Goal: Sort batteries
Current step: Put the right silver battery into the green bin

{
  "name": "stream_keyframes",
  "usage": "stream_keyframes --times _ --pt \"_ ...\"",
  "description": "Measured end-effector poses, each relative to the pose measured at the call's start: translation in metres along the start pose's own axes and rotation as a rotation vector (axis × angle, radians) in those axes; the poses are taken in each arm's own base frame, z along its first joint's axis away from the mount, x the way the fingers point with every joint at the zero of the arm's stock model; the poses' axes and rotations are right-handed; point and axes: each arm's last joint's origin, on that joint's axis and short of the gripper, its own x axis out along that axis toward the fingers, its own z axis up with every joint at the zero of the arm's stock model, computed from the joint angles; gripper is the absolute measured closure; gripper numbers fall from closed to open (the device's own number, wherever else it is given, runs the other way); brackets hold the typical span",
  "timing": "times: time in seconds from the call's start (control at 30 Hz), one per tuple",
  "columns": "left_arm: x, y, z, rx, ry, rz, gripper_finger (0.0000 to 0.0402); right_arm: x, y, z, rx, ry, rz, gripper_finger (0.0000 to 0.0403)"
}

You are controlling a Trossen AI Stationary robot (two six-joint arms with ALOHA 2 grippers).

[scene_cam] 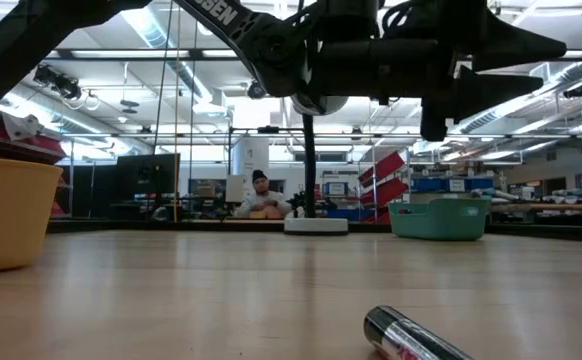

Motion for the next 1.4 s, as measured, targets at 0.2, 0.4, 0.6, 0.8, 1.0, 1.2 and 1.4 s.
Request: stream_keyframes --times 0.2,0.4,0.6,0.8,1.0,1.2,1.4 --pt "0.000 0.000 0.000 0.000 0.001 0.001 0.0186 -0.025 -0.009 0.006 -0.017 0.035 -0.191 0.0403" --pt "0.000 0.000 0.000 0.001 -0.007 0.017 0.0186 -0.046 -0.006 0.015 -0.108 0.016 -0.222 0.0403" --pt "0.000 0.000 0.001 0.002 -0.014 0.020 0.0186 -0.063 -0.004 0.027 -0.096 -0.046 -0.230 0.0394" --pt "0.000 0.000 0.001 0.000 -0.014 0.019 0.0186 -0.064 -0.018 0.031 -0.086 0.022 -0.238 0.0305" --pt "0.000 -0.001 0.000 -0.008 -0.006 -0.005 0.0186 -0.048 -0.027 0.039 -0.041 0.139 -0.216 0.0158" --pt "0.001 -0.003 -0.001 -0.014 0.001 -0.009 0.0186 -0.040 -0.035 0.040 0.060 0.140 -0.205 0.0072" --pt "0.000 -0.001 -0.001 -0.010 0.003 -0.005 0.0186 -0.030 -0.033 0.033 0.001 0.213 -0.112 0.0086"
